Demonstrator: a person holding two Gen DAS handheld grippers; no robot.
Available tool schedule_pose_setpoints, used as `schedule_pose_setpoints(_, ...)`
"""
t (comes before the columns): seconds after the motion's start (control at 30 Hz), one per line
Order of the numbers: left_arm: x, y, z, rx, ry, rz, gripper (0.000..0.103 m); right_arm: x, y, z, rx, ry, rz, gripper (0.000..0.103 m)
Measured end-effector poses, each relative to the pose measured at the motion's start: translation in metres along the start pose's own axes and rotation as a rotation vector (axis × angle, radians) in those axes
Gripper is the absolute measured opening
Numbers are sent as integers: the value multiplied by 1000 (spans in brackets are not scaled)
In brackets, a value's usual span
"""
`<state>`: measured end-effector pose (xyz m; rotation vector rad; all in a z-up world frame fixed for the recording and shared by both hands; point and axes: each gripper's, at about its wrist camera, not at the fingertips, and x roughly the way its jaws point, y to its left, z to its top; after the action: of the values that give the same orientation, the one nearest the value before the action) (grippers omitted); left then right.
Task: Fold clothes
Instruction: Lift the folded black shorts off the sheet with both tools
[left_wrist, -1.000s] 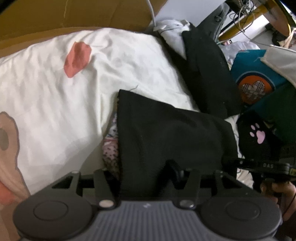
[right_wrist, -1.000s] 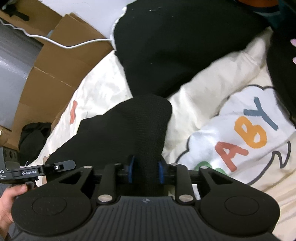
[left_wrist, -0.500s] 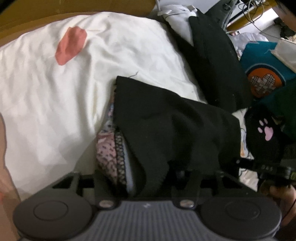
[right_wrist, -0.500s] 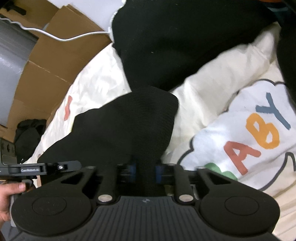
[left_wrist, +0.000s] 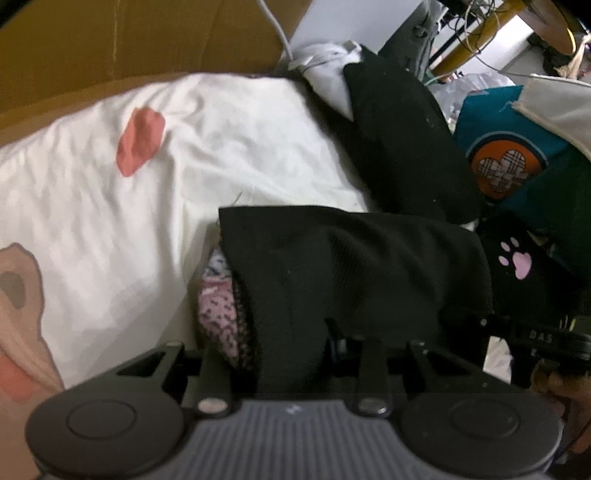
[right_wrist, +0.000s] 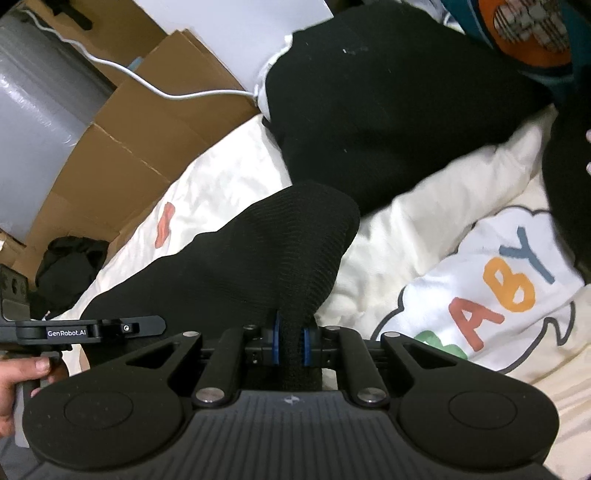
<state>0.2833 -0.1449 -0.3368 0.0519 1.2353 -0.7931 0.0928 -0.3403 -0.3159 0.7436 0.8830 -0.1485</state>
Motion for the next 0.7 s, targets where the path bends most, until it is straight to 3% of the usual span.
schedule_pose_setpoints(0.7,-126,-67,13,34,-180,73,32,-101,60,37,-107,-155,104,12)
